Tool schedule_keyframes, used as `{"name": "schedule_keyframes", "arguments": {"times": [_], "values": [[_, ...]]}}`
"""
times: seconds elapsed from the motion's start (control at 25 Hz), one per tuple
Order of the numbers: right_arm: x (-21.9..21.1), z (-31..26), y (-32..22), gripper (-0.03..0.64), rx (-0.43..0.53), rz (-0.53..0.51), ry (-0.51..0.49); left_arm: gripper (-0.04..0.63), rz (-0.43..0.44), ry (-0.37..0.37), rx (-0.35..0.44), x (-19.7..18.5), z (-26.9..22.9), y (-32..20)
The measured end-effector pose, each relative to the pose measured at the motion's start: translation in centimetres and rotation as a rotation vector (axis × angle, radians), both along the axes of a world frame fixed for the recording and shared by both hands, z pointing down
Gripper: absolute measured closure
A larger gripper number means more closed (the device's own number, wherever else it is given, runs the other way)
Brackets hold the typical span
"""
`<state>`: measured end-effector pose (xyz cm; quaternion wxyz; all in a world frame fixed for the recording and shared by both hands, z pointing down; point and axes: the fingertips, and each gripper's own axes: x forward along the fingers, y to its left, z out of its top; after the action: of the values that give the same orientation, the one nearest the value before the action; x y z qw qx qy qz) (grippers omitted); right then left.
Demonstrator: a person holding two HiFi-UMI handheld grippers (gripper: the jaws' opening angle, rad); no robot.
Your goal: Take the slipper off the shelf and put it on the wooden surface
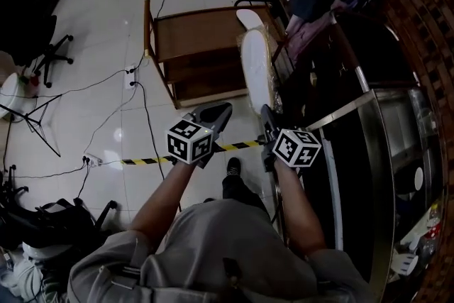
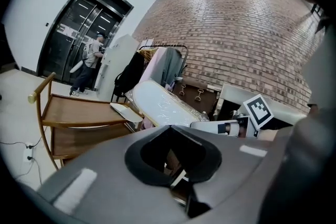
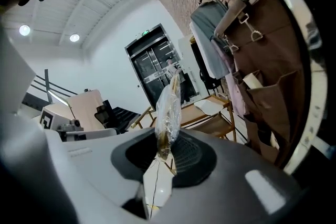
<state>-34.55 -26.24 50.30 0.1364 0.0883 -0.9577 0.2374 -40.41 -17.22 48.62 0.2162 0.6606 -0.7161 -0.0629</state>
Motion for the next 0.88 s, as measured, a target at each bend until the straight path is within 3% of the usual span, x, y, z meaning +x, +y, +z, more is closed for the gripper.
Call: {"name": "schedule_keyframes", "arguments": {"times": [0.56,0.88], "values": [[-14.6,2.7,-7.5,0.560,-0.069,-0.182,0.032,0.592,-0.204,0.004,-0.072,-12.0,0.8,-6.2],[-23.3,4.0,-9.2,0.560,-0.050,-0.199,0.092,0.591,-0.221,0.050,-0.045,-20.7,2.4,-8.1]]}}
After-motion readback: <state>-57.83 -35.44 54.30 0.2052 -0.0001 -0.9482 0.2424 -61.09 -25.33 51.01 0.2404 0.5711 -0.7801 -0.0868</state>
